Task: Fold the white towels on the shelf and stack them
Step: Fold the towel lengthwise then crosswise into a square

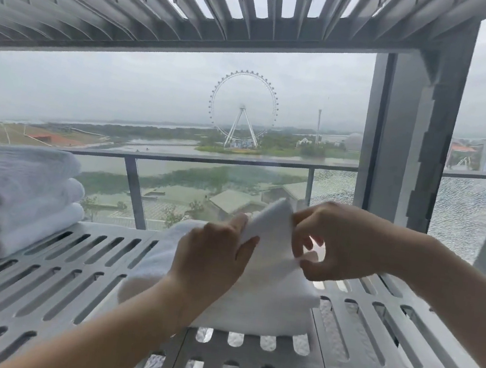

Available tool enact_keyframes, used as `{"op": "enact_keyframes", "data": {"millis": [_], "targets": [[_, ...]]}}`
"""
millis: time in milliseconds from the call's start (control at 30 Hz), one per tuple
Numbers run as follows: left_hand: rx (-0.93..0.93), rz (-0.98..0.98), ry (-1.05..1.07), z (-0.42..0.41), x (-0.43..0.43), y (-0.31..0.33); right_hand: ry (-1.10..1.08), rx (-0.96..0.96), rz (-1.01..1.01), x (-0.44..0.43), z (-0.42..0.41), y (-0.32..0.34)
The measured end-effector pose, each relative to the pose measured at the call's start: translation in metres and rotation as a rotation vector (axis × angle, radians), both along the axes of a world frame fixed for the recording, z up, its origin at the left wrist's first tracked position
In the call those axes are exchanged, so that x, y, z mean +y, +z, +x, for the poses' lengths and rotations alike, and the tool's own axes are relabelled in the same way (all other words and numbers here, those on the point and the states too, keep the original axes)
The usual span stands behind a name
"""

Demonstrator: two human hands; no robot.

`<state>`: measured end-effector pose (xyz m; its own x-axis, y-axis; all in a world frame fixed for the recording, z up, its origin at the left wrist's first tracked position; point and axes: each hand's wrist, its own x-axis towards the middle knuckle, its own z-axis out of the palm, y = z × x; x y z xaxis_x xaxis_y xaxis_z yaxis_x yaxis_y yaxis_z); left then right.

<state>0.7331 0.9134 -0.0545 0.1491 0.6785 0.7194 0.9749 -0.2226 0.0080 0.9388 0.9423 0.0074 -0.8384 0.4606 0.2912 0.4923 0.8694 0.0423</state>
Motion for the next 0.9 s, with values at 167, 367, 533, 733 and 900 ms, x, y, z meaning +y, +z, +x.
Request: {"op": "enact_keyframes", "data": {"millis": [167, 367, 533, 733, 900], "targets": [[0.260, -0.157, 0.072, 0.015, -0.005, -0.009, -0.011, 0.059, -0.165, 0.000, 0.000, 0.001], [0.289, -0.325, -0.092, -0.001, -0.009, 0.014, -0.151, 0.032, 0.108, 0.010, -0.019, -0.025], [0.294, -0.490, 0.003, -0.021, -0.015, 0.032, -0.153, 0.169, 0.197, 0.015, -0.025, -0.031], [0.287, -0.212, 0.103, -0.026, -0.010, 0.037, -0.040, 0.258, 0.541, 0.020, -0.028, -0.019], [0.364, -0.539, -0.145, -0.028, -0.010, 0.022, -0.203, -0.214, 0.196, 0.025, -0.026, -0.032]]}}
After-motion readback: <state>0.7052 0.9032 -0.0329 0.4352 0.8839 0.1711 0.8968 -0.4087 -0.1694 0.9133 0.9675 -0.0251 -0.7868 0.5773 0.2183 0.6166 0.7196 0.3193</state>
